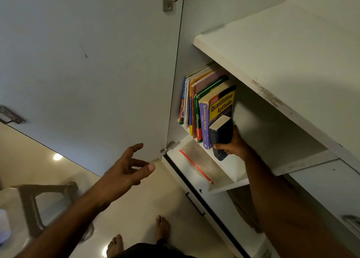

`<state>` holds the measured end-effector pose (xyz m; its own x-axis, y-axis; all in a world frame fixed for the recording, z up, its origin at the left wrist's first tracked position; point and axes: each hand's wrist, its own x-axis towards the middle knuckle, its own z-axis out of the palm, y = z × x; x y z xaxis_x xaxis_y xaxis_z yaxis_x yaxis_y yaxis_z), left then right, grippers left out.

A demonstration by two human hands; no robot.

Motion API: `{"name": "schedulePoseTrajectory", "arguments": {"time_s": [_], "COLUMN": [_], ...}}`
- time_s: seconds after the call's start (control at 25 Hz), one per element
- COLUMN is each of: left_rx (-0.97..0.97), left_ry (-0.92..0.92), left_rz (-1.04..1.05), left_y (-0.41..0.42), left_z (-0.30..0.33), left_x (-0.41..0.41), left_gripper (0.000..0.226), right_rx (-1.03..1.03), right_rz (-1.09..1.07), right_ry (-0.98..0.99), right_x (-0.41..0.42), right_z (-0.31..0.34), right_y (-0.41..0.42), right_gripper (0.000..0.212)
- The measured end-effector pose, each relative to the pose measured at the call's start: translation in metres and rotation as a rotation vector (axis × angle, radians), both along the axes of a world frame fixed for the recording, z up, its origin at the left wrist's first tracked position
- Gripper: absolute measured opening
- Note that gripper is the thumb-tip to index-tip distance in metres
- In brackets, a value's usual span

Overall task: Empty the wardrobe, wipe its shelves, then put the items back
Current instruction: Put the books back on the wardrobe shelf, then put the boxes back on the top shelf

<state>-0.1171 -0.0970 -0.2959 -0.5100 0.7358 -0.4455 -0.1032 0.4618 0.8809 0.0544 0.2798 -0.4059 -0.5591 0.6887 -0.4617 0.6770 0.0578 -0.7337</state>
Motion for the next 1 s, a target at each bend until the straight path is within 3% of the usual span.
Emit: {"name": "schedulePoseTrajectory", "arguments": {"time_s": [0.12,0.2,0.28,0.36,0.4,0.72,1.0], "left_rx": [0.006,0.038,0.085,0.128,0.147,0.232,0.114], "left_ry": [0.009,0.043,0.041,0.029,0.038,0.178,0.209], "left_rz": [0.058,0.143,0.261,0.369,0.420,0.983,1.459], "left_y": [-0.009,-0.024,-0.041,-0.064,-0.082,-0.270,-0.500], "left_z": [0.002,0.003,0.001,-0.002,-0.002,-0.001,-0.026], "left_x": [0.007,0.010,0.012,0.014,0.016,0.045,0.123], "left_gripper": [0.077,0.069,0.059,0.045,0.039,0.025,0.015], "right_rx": [0.123,0.267,0.395,0.446,0.437,0.348,0.273], "right_rz": [-0.086,-0.089,-0.047,0.115,0.247,1.049,1.587], "right_ry": [-0.307,-0.386,-0.160,-0.007,0.032,0.200,0.236], "right_x": [0.005,0.002,-0.007,-0.023,-0.036,-0.121,-0.128], "right_z": [0.016,0.030,0.043,0.050,0.051,0.078,0.075], "right_y": [-0.005,-0.034,-0.082,-0.146,-0.179,-0.425,-0.672], "right_gripper": [0.149,0.138,0.104,0.048,0.029,0.029,0.023]}}
